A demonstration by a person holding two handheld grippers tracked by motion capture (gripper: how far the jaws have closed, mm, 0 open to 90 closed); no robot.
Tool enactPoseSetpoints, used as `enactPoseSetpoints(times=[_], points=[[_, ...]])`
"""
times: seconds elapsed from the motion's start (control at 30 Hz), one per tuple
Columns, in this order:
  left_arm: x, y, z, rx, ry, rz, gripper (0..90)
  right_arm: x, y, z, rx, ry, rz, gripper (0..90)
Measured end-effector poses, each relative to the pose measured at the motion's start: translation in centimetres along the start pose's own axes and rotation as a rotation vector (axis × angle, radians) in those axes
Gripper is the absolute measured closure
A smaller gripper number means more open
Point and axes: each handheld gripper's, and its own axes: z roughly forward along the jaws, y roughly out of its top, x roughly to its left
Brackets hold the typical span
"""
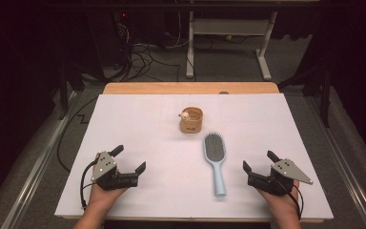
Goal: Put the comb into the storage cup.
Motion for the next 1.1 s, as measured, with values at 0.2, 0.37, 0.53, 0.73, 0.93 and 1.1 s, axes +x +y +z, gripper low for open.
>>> enactPoseSetpoints(times=[0.2,0.37,0.53,0.73,0.93,1.1], points=[[0.0,-0.1,0.1,-0.006,-0.013,-0.001,1.7,0.3,0.1,-0.2,-0.002,0.026,-0.010,21.5],[0.0,-0.1,0.1,-0.009,-0.031,0.002,4.7,0.6,0.1,-0.2,0.006,0.050,-0.022,32.1],[-0.1,-0.1,0.1,-0.017,-0.034,0.002,4.8,0.9,0.2,-0.2,0.018,0.084,-0.032,43.1],[0.0,-0.1,0.1,-0.009,-0.052,-0.009,4.8,1.7,0.4,0.0,0.051,0.134,-0.047,56.6],[-0.2,-0.2,0.2,-0.003,-0.052,0.004,4.8,2.9,0.7,0.3,0.093,0.197,-0.054,70.4],[0.0,-0.2,0.2,0.000,-0.048,-0.008,4.9,3.8,0.8,0.5,0.138,0.267,-0.059,83.7]])
